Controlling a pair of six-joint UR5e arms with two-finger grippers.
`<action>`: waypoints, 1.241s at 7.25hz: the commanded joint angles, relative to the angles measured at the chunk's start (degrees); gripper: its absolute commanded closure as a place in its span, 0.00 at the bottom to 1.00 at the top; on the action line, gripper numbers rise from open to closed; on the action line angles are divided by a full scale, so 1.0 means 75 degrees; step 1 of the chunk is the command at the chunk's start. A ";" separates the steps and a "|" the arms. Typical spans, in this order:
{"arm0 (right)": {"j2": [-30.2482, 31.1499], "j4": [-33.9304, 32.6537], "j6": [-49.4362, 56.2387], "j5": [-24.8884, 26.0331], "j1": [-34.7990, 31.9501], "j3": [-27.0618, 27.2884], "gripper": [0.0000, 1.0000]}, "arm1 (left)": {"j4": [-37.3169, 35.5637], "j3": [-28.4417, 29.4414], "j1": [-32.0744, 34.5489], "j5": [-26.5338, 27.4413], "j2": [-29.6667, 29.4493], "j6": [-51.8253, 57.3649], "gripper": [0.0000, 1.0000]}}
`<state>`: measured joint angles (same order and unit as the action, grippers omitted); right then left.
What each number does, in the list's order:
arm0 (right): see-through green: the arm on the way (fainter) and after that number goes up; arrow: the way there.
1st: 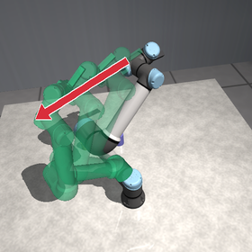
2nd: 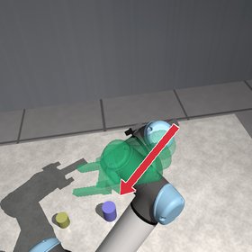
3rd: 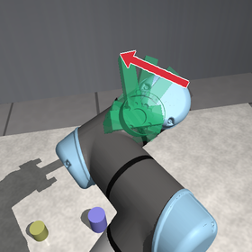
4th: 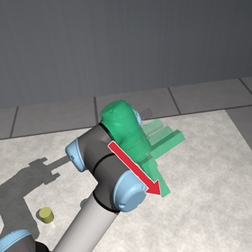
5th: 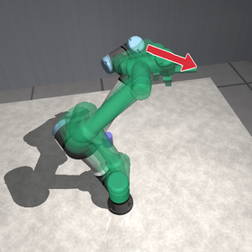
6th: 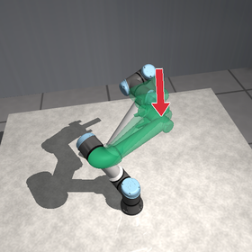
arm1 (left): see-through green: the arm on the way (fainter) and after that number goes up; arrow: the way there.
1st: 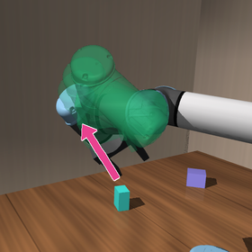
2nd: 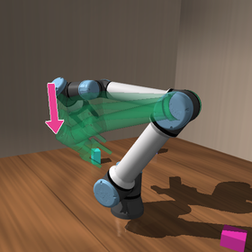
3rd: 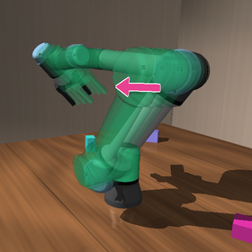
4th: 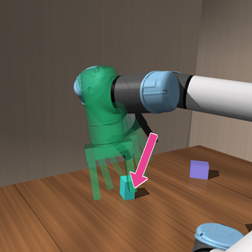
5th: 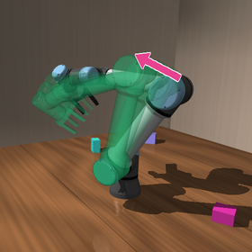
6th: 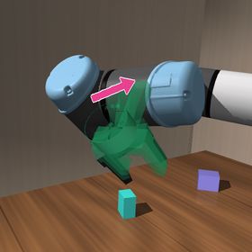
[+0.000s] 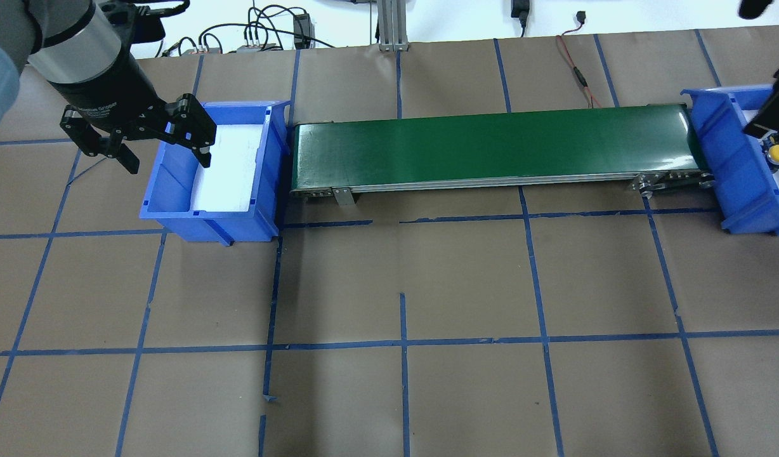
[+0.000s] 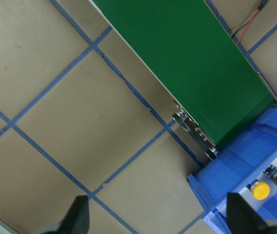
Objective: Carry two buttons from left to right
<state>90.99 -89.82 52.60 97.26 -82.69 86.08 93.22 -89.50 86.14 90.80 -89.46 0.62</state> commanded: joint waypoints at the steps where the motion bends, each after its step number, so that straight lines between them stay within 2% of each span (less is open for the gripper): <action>1: -0.0143 -0.0036 -0.2877 -0.0098 -0.1149 -0.0016 0.00 | 0.0051 0.0109 -0.0012 0.0010 0.0010 0.0012 0.00; 2: -0.0144 -0.0024 -0.3294 -0.0553 -0.1046 -0.0028 0.00 | 0.0075 0.0063 -0.0001 -0.0002 0.0022 0.0000 0.00; 4: -0.0144 -0.0001 -0.3519 -0.0628 -0.0753 -0.0180 0.00 | 0.0075 0.0051 -0.0012 -0.0002 0.0022 0.0012 0.00; 5: -0.0144 0.0023 -0.4275 -0.0999 -0.0659 -0.0215 0.00 | 0.0075 0.0051 -0.0012 -0.0013 0.0022 0.0000 0.00; 9: -0.0120 -0.0140 -0.4587 -0.1249 -0.0739 -0.0170 0.00 | 0.0075 0.0027 -0.0024 -0.0014 0.0022 0.0035 0.00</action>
<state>90.16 -90.43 18.61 88.35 -87.81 84.24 93.80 -89.34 86.02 90.60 -89.30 0.79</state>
